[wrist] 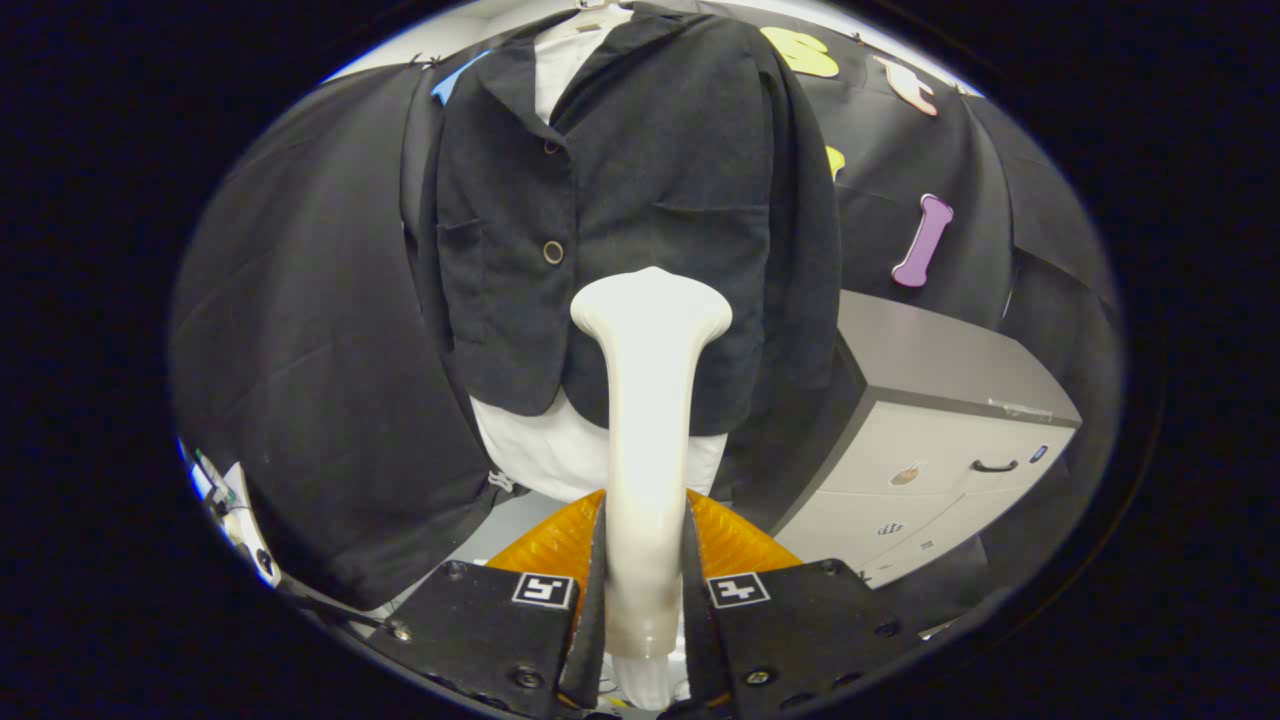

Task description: Iron the clothes twice with a garment steamer, once on the left side and once on the right side.

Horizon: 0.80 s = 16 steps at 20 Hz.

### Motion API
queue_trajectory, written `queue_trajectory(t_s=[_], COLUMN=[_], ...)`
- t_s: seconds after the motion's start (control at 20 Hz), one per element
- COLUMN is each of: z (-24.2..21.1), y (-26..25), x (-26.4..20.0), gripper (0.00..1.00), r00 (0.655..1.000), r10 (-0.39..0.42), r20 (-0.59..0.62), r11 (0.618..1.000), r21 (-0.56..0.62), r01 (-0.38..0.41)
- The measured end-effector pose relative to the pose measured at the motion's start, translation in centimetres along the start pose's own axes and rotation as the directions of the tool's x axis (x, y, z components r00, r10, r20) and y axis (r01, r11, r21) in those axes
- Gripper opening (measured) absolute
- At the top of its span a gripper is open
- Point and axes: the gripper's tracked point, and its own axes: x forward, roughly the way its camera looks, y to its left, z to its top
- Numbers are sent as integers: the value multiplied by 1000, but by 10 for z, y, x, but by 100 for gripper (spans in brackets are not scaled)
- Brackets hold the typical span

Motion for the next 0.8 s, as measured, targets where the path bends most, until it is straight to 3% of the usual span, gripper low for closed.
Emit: queue_trajectory(t_s=[0.35,0.8], z=[75,181], y=[21,95], x=[-52,-105], gripper=[35,35], r00=[989,936], r10=[35,116], r20=[142,331], r11=[999,992], r21=[-20,-82], r01=[-32,-94])
